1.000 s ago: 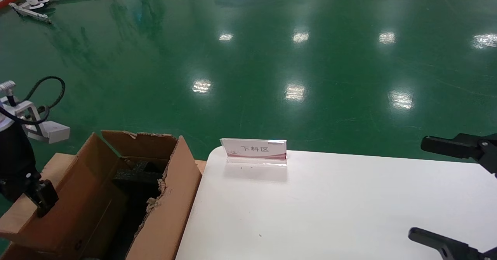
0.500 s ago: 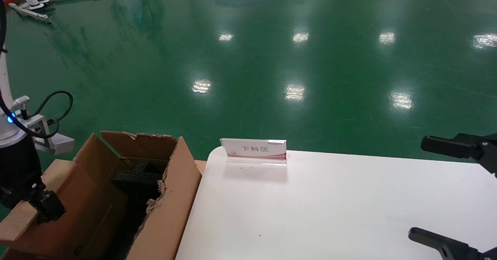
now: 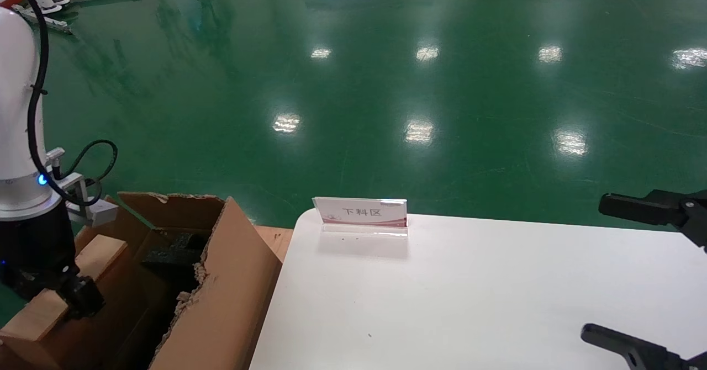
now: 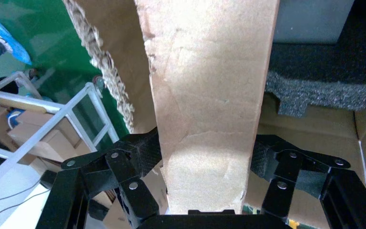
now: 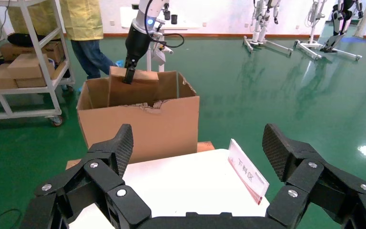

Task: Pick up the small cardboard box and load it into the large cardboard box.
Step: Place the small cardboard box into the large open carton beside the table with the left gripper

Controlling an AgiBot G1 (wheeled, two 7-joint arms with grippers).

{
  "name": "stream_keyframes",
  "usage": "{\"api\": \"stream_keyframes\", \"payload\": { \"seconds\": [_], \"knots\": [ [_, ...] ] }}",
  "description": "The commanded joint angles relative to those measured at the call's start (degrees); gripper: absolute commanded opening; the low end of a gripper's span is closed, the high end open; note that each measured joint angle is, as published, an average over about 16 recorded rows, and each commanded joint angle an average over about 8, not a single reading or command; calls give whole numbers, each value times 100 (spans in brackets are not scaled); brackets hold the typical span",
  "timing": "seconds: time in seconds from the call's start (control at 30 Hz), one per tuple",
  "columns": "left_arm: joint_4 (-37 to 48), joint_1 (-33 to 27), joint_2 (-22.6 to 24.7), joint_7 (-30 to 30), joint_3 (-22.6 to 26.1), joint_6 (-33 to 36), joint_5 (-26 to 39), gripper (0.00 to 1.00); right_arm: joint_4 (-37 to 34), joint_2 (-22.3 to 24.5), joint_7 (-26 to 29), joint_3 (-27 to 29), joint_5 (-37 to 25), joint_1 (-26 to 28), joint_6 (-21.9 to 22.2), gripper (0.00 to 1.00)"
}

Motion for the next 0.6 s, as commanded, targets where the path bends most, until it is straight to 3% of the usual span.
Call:
{"api": "stream_keyframes", "payload": {
  "seconds": [0.03,0.6],
  "knots": [
    [70,48,28,-4,-17,10,-13,0,0,0,0,0,0,0,0,100],
    [684,196,179,33,-111,104,-147,0,0,0,0,0,0,0,0,100]
  ]
}}
